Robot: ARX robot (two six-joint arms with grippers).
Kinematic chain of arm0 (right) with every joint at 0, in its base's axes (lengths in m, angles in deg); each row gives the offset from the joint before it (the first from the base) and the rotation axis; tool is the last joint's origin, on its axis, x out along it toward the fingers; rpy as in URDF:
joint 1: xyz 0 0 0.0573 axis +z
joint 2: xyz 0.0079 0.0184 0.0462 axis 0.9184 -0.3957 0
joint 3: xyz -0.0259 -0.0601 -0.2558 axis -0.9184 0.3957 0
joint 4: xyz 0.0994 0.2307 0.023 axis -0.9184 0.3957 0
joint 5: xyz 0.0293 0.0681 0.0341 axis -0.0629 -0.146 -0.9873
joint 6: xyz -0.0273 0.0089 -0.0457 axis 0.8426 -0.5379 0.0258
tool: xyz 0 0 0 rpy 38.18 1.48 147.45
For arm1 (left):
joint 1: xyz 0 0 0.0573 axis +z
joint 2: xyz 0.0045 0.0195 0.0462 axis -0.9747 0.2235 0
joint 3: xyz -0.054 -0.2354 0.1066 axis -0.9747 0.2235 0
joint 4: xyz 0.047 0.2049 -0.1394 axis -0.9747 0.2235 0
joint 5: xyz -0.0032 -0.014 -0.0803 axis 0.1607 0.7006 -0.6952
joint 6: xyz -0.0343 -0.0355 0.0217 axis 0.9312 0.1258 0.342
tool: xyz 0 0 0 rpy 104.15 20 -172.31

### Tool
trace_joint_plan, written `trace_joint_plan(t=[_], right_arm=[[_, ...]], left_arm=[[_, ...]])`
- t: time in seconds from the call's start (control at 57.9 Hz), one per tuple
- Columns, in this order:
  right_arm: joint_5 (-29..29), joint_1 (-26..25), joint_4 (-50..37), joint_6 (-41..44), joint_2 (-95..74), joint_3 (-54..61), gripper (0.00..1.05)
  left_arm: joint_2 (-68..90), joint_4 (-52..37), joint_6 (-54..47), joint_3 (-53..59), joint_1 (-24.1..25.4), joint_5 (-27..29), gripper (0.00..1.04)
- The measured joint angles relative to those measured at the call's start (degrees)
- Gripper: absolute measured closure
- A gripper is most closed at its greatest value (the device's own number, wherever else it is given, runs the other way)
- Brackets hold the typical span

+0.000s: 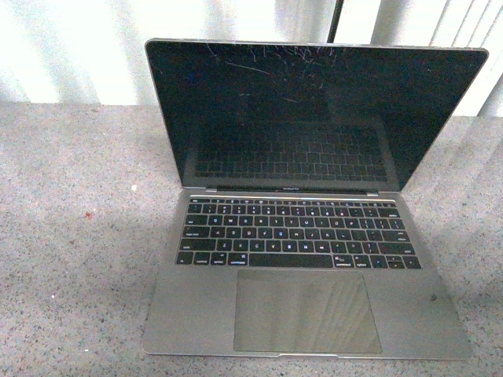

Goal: Close laptop

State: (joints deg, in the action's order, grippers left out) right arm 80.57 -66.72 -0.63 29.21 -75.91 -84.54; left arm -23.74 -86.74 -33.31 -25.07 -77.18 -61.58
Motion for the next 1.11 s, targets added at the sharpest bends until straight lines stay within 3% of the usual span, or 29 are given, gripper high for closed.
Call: trace_joint_plan(t=[0.984,1.019,1.053,1.105], right_arm=[[0.0,0.0,0.0,0.0,0.0,0.0,0.07],[-1.9,-0.4,2.0,-1.2,-1.0,-0.7,0.07],[-6.3,-0.8,9.4,-3.8,-4.8,-3.8,0.07],[-11.7,-1.0,16.1,-6.9,-11.6,-7.2,0.07]], left_arm=[[0.3,0.3,0.4,-0.1,-0.2,0.7,0.07],[2.8,5.2,3.8,-1.7,-1.6,6.3,0.07],[7.6,8.5,7.9,-3.7,-2.0,10.5,0.07],[14.4,5.9,11.2,-5.1,-2.1,11.0,0.07]])
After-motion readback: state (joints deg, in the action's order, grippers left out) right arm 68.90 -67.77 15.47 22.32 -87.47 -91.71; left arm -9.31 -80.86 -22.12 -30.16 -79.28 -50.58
